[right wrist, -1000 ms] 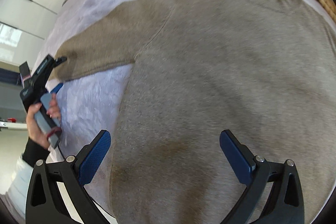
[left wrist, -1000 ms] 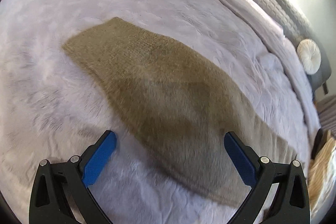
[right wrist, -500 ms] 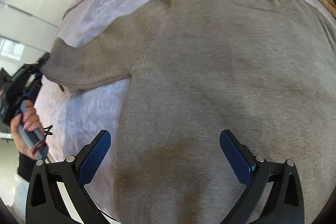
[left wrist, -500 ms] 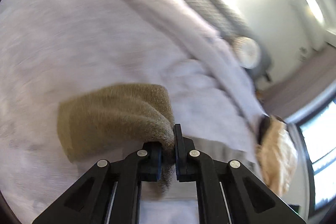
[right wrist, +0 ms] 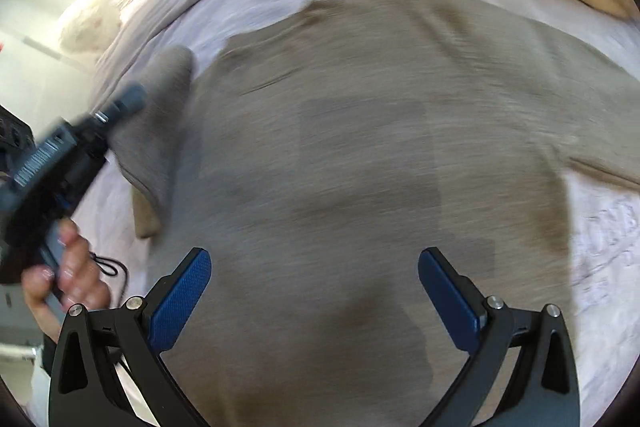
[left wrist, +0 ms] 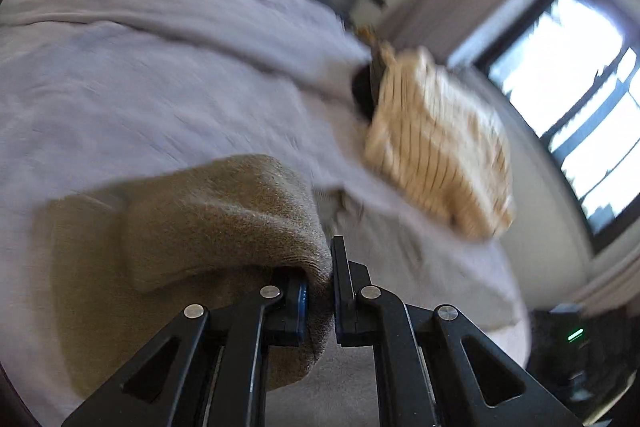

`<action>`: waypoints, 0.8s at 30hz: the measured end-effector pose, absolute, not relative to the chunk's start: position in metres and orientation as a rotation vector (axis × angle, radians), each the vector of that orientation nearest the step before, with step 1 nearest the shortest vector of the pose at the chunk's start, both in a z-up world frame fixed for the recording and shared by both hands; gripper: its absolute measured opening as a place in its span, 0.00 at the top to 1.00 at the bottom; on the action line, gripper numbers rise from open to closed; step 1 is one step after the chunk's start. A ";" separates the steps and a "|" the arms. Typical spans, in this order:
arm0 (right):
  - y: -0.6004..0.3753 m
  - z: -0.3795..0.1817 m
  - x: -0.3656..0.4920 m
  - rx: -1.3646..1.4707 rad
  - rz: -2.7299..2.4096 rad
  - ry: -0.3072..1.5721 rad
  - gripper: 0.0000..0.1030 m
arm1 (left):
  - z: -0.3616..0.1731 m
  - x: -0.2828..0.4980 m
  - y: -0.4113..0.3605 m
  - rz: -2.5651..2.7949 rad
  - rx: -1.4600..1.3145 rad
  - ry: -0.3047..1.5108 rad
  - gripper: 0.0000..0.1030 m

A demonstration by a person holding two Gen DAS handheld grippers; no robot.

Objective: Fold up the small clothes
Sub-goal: 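Open the left tool to release the folded sleeve onto the body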

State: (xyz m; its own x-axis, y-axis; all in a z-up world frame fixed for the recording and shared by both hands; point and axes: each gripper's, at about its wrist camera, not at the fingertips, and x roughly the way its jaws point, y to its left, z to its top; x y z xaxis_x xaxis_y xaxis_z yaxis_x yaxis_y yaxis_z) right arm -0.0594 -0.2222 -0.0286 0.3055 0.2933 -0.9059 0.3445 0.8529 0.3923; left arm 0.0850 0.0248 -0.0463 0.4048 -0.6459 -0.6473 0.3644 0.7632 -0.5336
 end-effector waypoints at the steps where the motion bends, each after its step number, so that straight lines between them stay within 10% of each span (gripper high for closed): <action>1: -0.233 -0.033 -0.061 0.596 -0.057 1.285 0.00 | -0.058 0.084 0.006 -0.644 -0.276 0.988 0.90; 4: -0.255 -0.045 -0.063 0.613 -0.083 1.296 0.00 | -0.090 0.077 -0.030 -0.633 -0.153 1.075 0.79; 6: -0.263 -0.051 -0.062 0.615 -0.079 1.310 0.00 | -0.105 0.070 -0.040 -0.583 -0.094 1.112 0.31; 7: -0.267 -0.052 -0.059 0.618 -0.067 1.311 0.00 | -0.107 0.066 -0.038 -0.554 -0.084 1.100 0.27; 24: -0.066 -0.037 0.066 -0.414 0.140 1.110 0.00 | -0.115 0.124 0.154 -0.165 -0.199 1.154 0.10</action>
State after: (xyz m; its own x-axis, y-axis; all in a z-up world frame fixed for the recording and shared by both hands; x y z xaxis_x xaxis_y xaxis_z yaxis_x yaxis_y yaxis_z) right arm 0.0657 -0.0663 -0.0370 0.4452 -0.0947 -0.8904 -0.3128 0.9153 -0.2538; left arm 0.1237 0.1536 -0.1149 0.3960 -0.2311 -0.8887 0.0272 0.9704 -0.2402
